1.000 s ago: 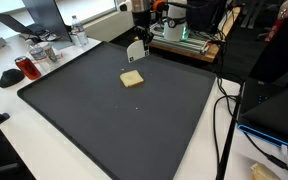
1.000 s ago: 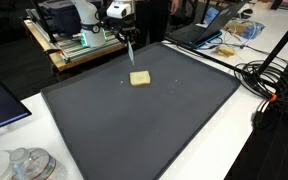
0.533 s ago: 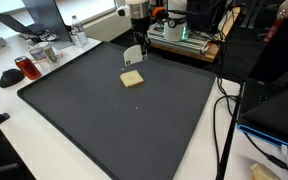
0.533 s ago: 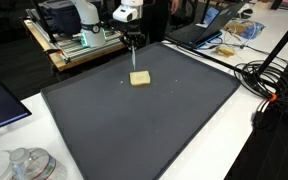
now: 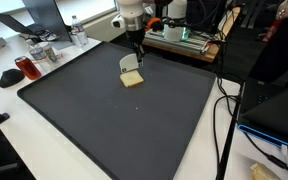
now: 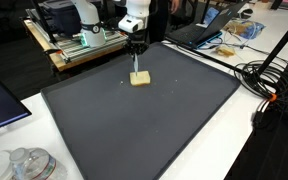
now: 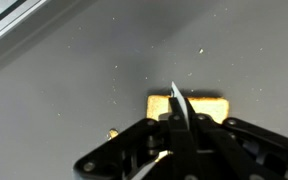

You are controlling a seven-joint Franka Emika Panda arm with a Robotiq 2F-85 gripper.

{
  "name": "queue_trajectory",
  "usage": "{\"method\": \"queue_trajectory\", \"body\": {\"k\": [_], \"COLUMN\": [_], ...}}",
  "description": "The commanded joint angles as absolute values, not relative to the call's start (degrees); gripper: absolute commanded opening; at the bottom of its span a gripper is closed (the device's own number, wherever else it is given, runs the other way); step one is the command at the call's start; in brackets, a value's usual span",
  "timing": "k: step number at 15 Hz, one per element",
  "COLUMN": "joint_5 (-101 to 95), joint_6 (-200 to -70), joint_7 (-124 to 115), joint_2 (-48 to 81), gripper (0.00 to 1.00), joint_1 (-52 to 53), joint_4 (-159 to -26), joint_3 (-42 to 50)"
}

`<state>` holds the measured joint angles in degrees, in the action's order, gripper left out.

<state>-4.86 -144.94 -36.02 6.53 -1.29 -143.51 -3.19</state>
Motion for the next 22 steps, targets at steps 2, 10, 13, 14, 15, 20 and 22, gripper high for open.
{"method": "queue_trajectory", "body": {"k": [2,10,13,14,15,20,22], "joint_5": [-6.03,-4.24,-3.5,-3.49,-3.59,-3.58,-3.26], "joint_6": [-143.67,-143.83,-143.86,-143.87,-143.87,-142.51,-141.5], "joint_7": [-36.69,-34.39,-33.12,-32.84,-32.68,-30.53,-28.89], "joint_2": [9.84,12.57,13.98,14.63,15.16,18.26,19.69], "gripper": [0.01,0.01,0.01,0.01,0.01,0.01,0.01], "joint_1": [0.66,1.48,1.72,1.83,1.93,1.79,1.49], "joint_4": [-140.91,-139.64,-138.81,-138.44,-138.12,-135.39,-134.03], "joint_3": [0.33,1.5,1.33,1.37,1.49,1.89,1.88]}}
